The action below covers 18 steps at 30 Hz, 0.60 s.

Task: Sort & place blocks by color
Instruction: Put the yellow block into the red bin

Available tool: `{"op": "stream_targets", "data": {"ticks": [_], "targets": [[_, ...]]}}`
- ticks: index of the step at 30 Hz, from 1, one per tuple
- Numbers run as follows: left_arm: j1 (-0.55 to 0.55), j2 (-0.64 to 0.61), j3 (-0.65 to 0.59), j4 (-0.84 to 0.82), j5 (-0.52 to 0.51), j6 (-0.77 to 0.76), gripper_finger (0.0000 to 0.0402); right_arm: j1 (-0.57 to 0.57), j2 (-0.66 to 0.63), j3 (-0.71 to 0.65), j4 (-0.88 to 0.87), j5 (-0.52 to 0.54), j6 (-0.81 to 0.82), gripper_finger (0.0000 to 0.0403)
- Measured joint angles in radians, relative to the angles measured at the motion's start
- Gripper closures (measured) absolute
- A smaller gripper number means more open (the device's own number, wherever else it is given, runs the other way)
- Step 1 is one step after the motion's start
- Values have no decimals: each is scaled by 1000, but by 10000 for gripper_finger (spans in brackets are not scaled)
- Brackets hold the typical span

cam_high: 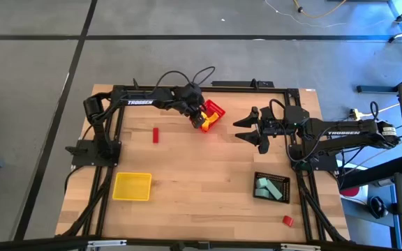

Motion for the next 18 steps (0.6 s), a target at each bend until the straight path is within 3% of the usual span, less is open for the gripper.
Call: {"op": "stream_targets", "data": {"ticks": [13,18], "targets": [[-6,22,0,-44,-30,51,354,0,0,0,0,8,0,149],[-13,22,0,-45,-36,64,317,0,0,0,0,25,0,149]]}}
